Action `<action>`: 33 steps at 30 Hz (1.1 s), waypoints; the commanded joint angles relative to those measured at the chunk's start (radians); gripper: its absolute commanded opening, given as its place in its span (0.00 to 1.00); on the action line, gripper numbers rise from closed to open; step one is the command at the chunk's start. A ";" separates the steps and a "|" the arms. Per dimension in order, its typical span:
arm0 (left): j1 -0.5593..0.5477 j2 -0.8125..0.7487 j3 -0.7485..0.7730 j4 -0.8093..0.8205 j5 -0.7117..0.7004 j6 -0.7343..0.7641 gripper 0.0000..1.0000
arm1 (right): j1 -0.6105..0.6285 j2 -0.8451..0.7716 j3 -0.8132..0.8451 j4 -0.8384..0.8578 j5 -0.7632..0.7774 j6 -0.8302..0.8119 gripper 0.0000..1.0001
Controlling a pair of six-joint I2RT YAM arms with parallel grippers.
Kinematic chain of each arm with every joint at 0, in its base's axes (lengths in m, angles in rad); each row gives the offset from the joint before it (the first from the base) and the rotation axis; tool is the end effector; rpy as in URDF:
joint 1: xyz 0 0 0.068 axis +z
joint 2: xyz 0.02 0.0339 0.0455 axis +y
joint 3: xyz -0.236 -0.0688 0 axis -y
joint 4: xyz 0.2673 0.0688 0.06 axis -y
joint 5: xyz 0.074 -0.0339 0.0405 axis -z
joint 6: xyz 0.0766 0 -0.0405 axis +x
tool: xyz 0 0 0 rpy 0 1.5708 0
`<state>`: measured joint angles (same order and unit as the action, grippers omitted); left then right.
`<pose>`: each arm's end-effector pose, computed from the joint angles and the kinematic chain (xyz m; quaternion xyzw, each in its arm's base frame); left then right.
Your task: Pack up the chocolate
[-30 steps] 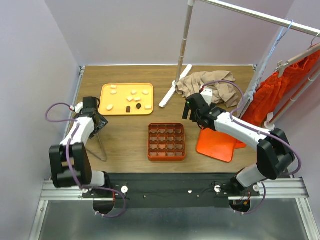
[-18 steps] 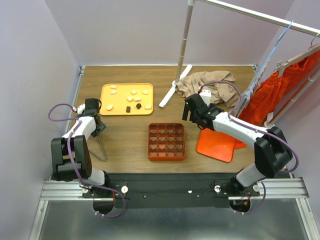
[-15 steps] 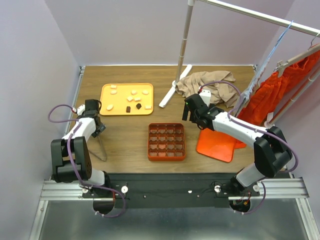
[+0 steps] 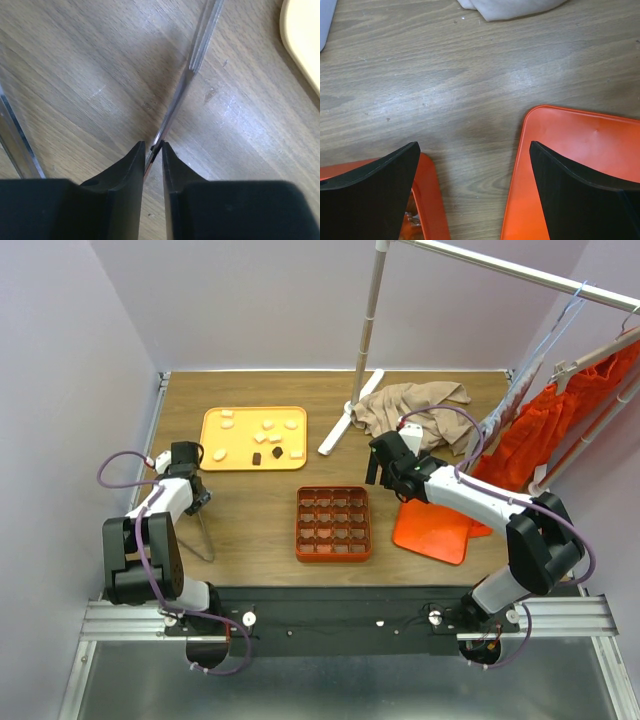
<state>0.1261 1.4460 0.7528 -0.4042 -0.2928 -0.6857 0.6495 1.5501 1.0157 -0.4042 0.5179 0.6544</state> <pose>0.2966 0.0599 0.0919 -0.4112 0.8701 0.0722 0.2621 0.3086 0.1868 0.1516 0.0819 0.9186 -0.0111 0.3865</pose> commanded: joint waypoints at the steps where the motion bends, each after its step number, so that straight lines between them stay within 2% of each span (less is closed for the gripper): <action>1: 0.001 -0.018 -0.001 0.001 -0.037 -0.025 0.23 | 0.004 -0.022 -0.022 0.004 0.044 0.017 1.00; 4: 0.001 -0.056 0.035 -0.040 -0.075 -0.023 0.00 | 0.006 -0.027 -0.022 0.005 0.047 0.016 1.00; 12: -0.037 -0.113 0.163 -0.091 -0.132 0.101 0.00 | 0.004 -0.013 -0.012 0.005 0.054 0.016 1.00; 15: -0.162 -0.104 0.224 -0.070 -0.140 0.187 0.00 | 0.004 -0.002 -0.008 0.007 0.045 0.024 1.00; 16: -0.252 -0.096 0.235 -0.035 -0.137 0.224 0.00 | 0.004 0.001 -0.006 0.005 0.045 0.024 1.00; 20: -0.434 -0.033 0.282 0.027 -0.129 0.345 0.00 | 0.004 0.015 0.000 0.005 0.037 0.028 1.00; 23: -0.506 0.033 0.299 0.053 -0.093 0.425 0.00 | 0.004 0.010 -0.006 0.004 0.034 0.031 1.00; 28: -0.526 0.132 0.293 0.074 -0.011 0.509 0.00 | 0.004 -0.011 -0.022 0.004 0.045 0.030 1.00; 33: -0.528 0.169 0.273 0.062 0.026 0.529 0.00 | 0.004 -0.021 -0.031 0.004 0.057 0.017 1.00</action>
<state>-0.3996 1.6016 1.0405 -0.3485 -0.3199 -0.2207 0.6495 1.5482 1.0065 -0.4042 0.5354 0.6651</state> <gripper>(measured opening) 0.013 0.998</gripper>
